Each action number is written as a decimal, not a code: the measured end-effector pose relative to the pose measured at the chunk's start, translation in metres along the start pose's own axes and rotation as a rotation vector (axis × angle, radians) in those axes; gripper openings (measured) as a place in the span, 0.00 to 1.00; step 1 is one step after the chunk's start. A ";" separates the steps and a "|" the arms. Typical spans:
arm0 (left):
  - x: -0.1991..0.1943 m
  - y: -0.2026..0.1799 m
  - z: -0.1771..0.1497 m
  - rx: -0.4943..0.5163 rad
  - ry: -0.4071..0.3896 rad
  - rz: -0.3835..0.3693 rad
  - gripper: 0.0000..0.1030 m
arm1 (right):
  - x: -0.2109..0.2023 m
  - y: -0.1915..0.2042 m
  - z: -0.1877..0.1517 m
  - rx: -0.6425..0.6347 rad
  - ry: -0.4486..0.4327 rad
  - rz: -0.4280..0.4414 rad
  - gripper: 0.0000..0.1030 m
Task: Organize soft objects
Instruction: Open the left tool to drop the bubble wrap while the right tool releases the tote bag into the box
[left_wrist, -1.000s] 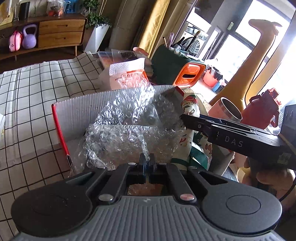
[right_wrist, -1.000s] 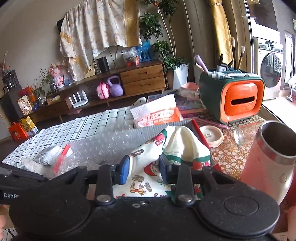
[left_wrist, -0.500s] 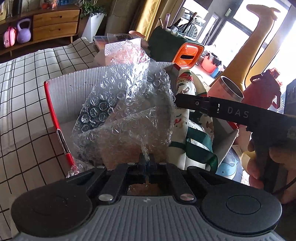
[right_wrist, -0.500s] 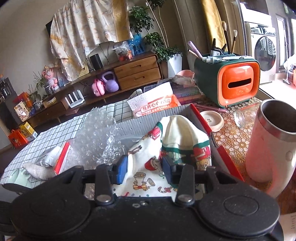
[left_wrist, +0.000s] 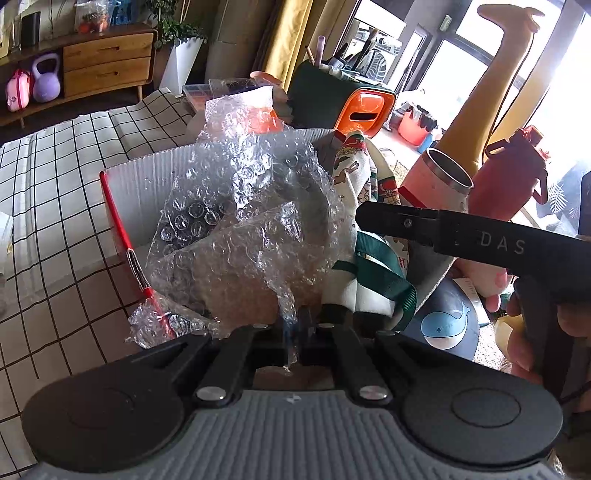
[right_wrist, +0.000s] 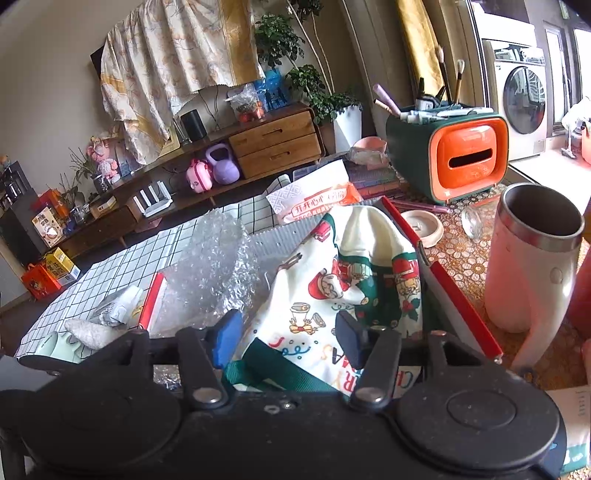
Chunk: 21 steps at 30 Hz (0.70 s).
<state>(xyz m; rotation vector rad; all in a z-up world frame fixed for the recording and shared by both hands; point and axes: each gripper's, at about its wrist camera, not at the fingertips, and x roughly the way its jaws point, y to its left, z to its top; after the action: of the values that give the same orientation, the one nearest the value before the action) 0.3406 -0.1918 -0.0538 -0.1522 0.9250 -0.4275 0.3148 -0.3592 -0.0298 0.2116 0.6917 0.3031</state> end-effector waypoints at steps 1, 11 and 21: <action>-0.002 0.000 0.000 0.001 -0.004 -0.004 0.05 | -0.003 0.002 0.000 0.000 -0.003 -0.003 0.57; -0.022 0.001 -0.009 0.001 -0.027 -0.017 0.06 | -0.029 0.015 -0.006 -0.021 -0.038 -0.007 0.68; -0.062 0.010 -0.021 -0.028 -0.100 -0.043 0.58 | -0.061 0.038 -0.019 -0.064 -0.091 0.006 0.82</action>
<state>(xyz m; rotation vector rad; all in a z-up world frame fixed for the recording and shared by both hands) 0.2942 -0.1551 -0.0233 -0.2178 0.8306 -0.4426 0.2501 -0.3429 0.0026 0.1657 0.5905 0.3192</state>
